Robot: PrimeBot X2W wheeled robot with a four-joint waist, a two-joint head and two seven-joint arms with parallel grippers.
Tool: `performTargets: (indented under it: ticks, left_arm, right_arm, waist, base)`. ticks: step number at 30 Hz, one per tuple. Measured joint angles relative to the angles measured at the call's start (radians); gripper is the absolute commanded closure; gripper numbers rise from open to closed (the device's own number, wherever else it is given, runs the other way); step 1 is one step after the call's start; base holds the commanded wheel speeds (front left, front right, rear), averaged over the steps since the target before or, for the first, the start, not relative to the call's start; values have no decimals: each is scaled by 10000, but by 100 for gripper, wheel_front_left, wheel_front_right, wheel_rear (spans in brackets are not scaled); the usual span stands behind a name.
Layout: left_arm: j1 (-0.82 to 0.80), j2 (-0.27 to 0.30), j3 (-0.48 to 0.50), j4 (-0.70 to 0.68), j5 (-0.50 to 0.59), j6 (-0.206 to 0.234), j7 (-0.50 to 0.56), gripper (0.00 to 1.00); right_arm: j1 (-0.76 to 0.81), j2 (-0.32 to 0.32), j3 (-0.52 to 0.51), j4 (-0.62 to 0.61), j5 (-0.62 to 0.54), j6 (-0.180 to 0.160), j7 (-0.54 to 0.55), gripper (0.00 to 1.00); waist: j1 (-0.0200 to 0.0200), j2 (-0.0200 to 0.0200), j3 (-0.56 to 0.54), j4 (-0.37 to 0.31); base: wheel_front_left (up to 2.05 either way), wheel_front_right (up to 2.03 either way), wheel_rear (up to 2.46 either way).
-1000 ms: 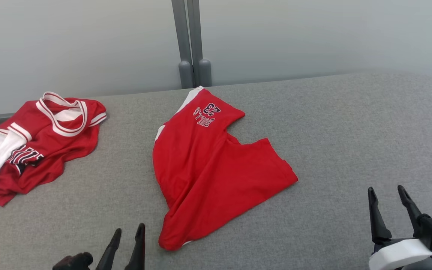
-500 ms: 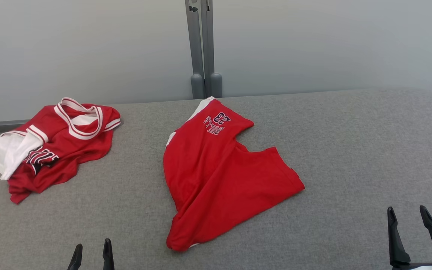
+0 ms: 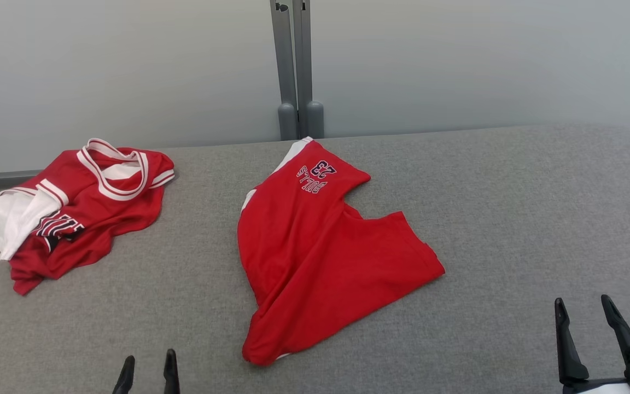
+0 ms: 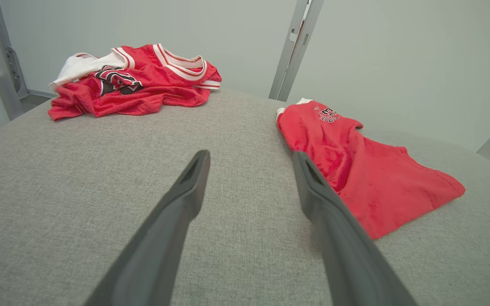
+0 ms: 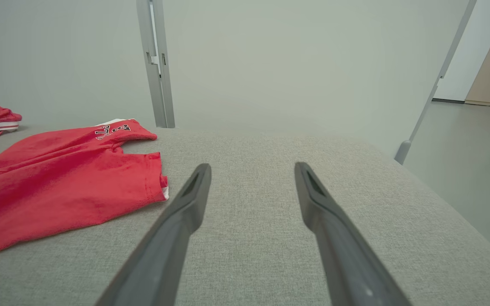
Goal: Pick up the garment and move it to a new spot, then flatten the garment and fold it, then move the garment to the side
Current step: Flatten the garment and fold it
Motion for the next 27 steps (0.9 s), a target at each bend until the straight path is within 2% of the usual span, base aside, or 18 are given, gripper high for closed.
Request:
performTargets:
  ticks: [4,7,11,19,27]
  left_arm:
    - [-4,-2,-558,464,382,-2,0,0]
    - [-171,144,-1342,1058,548,-2,2,0]
    - [-863,623,-2104,1542,550,-19,0,0]
    - [-2278,949,-3453,2778,658,-19,2,0]
    - [-2780,1266,-4600,2989,251,-19,2,0]
  right_arm:
    - [-164,-173,332,190,-17,0,-2,0]
    - [-583,-430,625,784,-153,0,-2,0]
    - [-1452,-775,1012,1879,-345,0,-2,0]
    - [-3324,-1085,1956,3544,-489,0,0,0]
    - [-3994,-1179,2525,4048,-428,2,-2,0]
  waist:
    - [0,0,74,-12]
    - [0,0,240,-46]
    - [0,0,565,-65]
    - [1,0,1578,36]
    - [1,0,2267,214]
  base:
    - [0,0,0]
    - [0,0,0]
    - [0,0,0]
    - [0,0,0]
    - [0,0,0]
